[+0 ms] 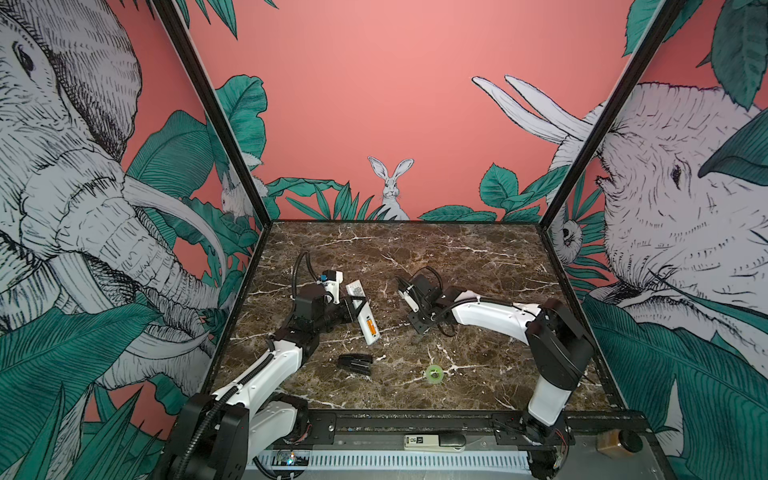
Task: Load the batteries into the remote control
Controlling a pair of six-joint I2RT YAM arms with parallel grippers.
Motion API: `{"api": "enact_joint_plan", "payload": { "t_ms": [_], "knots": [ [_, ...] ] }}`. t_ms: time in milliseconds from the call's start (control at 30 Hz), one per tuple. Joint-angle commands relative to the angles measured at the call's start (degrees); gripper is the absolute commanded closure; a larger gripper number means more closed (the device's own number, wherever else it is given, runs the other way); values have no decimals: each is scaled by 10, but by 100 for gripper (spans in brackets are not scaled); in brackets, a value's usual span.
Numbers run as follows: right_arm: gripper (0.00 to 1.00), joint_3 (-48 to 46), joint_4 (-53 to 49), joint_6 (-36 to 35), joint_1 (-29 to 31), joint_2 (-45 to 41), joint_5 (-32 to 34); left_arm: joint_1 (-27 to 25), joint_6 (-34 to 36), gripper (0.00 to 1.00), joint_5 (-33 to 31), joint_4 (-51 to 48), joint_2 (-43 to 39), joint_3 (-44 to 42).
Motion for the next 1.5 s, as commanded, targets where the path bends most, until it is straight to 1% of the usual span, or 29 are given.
{"api": "enact_joint_plan", "payload": {
  "t_ms": [0,133,300,467,567,733,867,1100,1300,1467],
  "knots": [
    [75,-11,17,-3,2,-20,-6,5,-3,100,4,22,3,13],
    [76,-23,30,-2,3,-37,-5,4,-2,100,3,22,3,14],
    [77,-53,78,1,3,-64,-21,4,-3,100,2,26,3,13],
    [77,-79,109,1,3,-92,-22,5,-3,100,2,34,10,13],
    [78,-101,135,2,3,-126,-28,5,-4,100,5,41,19,15],
    [78,-128,182,-2,6,-156,-49,4,-11,100,7,49,24,16],
    [78,-131,206,-1,10,-168,-71,4,-20,100,10,60,27,13],
    [78,-146,305,53,29,-173,-118,4,-40,100,22,92,37,8],
    [78,-156,378,86,40,-168,-153,4,-50,100,35,123,31,1],
    [78,-166,421,99,46,-163,-162,5,-60,100,45,138,22,-3]
  ]
}}
